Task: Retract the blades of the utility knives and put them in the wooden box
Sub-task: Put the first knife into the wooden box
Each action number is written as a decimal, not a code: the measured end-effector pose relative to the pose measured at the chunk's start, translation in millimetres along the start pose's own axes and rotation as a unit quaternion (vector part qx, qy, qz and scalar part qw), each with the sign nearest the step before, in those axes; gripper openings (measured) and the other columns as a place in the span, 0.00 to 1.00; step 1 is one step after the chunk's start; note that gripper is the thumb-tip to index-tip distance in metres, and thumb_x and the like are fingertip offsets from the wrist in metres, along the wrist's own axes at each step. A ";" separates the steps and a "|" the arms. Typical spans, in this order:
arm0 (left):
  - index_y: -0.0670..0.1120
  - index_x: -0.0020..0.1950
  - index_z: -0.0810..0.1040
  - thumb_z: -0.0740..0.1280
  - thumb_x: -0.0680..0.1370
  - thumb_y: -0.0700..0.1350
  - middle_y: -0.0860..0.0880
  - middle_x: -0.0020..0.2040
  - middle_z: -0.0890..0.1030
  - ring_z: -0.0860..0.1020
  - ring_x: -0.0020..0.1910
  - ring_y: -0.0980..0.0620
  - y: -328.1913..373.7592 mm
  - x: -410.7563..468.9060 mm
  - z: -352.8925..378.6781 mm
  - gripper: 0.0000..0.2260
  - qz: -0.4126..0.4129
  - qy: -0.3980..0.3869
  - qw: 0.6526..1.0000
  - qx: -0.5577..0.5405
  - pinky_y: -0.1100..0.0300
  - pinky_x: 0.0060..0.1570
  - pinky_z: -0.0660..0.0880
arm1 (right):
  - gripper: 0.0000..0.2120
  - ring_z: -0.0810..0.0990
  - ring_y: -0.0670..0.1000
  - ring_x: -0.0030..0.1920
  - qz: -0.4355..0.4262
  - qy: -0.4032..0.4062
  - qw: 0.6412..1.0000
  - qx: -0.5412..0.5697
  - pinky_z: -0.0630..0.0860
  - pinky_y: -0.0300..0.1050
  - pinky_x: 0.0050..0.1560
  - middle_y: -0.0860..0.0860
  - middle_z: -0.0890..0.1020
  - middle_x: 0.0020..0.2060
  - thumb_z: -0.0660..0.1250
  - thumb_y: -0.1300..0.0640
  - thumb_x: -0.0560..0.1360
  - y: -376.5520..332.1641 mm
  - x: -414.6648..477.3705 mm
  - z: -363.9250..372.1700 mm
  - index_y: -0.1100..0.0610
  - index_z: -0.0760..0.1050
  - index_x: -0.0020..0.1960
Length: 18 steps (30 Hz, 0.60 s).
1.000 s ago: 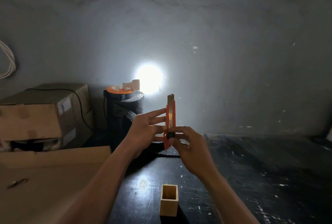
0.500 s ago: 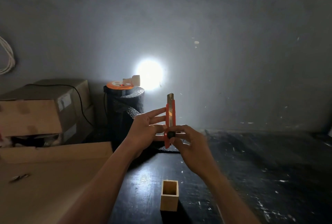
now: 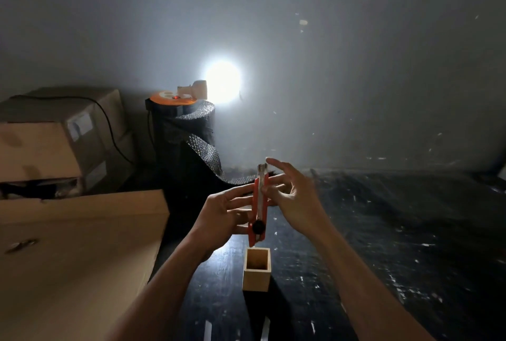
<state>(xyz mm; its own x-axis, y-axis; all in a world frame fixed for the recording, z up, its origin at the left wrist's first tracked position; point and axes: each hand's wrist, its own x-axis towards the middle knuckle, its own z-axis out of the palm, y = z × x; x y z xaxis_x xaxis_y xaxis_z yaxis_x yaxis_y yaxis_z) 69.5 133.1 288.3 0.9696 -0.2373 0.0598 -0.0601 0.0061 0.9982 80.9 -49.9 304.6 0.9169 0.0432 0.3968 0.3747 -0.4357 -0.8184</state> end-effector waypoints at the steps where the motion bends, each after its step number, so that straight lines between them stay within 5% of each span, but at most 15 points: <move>1: 0.46 0.64 0.81 0.65 0.76 0.21 0.43 0.52 0.89 0.89 0.47 0.42 -7.7 1.6 0.2 0.25 -0.009 0.000 1.000 -0.002 0.54 0.39 0.85 | 0.23 0.85 0.50 0.55 0.005 -0.008 1.000 -0.004 0.85 0.53 0.55 0.48 0.84 0.61 0.73 0.53 0.77 6.7 2.7 2.2 0.42 0.74 0.69; 6: 0.46 0.62 0.82 0.65 0.78 0.26 0.47 0.51 0.89 0.88 0.47 0.48 -59.6 24.2 -5.3 0.20 -0.072 0.043 0.996 -0.006 0.56 0.43 0.85 | 0.22 0.87 0.50 0.49 0.050 -0.029 0.998 -0.006 0.86 0.56 0.48 0.49 0.86 0.53 0.74 0.59 0.76 49.7 13.7 17.2 0.42 0.75 0.65; 9: 0.43 0.67 0.81 0.69 0.78 0.31 0.44 0.57 0.87 0.86 0.53 0.49 -110.8 39.4 -9.9 0.18 -0.102 0.089 0.985 0.103 0.54 0.51 0.84 | 0.22 0.88 0.52 0.45 0.081 -0.022 0.996 0.018 0.86 0.57 0.47 0.52 0.86 0.46 0.71 0.66 0.76 84.6 15.8 29.4 0.44 0.75 0.63; 18: 0.44 0.78 0.68 0.80 0.70 0.44 0.43 0.75 0.75 0.75 0.72 0.46 -225.8 53.9 5.6 0.39 -0.196 0.024 0.937 0.288 0.49 0.71 0.73 | 0.21 0.85 0.51 0.42 0.153 -0.022 0.985 -0.077 0.84 0.52 0.44 0.51 0.84 0.44 0.66 0.66 0.77 181.1 17.1 79.2 0.45 0.71 0.63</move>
<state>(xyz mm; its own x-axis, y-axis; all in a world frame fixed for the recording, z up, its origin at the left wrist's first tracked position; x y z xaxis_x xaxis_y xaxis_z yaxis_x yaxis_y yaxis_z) 133.9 113.5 66.0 0.9528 -0.0684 -0.2957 0.1974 -0.6002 0.7751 175.3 -56.9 130.3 0.9900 -0.0744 0.1199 0.0572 -0.5651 -0.8230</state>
